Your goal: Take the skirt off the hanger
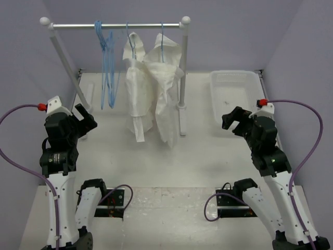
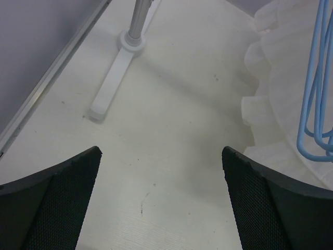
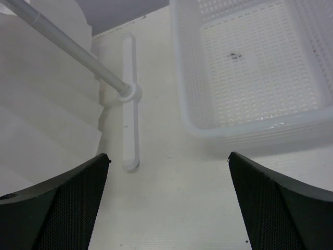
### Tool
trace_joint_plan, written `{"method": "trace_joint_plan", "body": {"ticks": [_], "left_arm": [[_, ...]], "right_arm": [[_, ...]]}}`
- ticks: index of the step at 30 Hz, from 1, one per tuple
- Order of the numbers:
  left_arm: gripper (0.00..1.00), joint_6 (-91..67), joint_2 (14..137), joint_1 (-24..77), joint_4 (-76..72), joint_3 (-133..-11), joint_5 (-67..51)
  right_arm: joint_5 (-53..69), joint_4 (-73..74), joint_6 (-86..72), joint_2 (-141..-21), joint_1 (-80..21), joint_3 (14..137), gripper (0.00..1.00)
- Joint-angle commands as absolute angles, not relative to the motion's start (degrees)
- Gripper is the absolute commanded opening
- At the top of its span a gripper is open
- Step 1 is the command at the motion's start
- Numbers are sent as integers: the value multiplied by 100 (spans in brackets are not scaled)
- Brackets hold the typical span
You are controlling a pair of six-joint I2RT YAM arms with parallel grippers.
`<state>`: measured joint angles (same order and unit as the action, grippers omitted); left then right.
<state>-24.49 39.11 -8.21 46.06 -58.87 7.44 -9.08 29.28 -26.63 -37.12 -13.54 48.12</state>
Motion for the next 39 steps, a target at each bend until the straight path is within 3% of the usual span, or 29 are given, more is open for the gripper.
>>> {"method": "trace_joint_plan", "body": {"ticks": [1, 9, 17, 21, 28, 32, 36, 39], "left_arm": [[100, -2452, 3858, -800, 4755, -6003, 580], [100, -2373, 3797, -800, 4764, -6555, 98], [100, -2136, 4736, -800, 4184, -8453, -869], [100, -2232, 5290, -800, 3528, -9167, -2656], [100, -2900, 6090, -590, 2611, -9509, -3093], [100, -2761, 6642, 533, 2391, -9825, -2264], [100, -2172, 7495, 2814, 2662, -10422, -531], [100, -1890, 8050, 3330, 2865, -10915, 509]], "right_arm": [[-932, 2822, -2813, -3674, -1354, 4729, 99], [-791, 2373, -2804, -3314, -1354, 4386, 99], [-730, 2330, -2839, -3428, -1354, 4465, 99], [-685, 2276, -2848, -3428, -1354, 4447, 99], [-729, 2162, -2795, -3436, -1354, 4500, 99], [-782, 2153, -2786, -3472, -1354, 4518, 99], [-922, 2215, -2786, -3463, -1354, 4526, 99], [-1037, 2285, -2778, -3402, -1354, 4535, 99]]}}
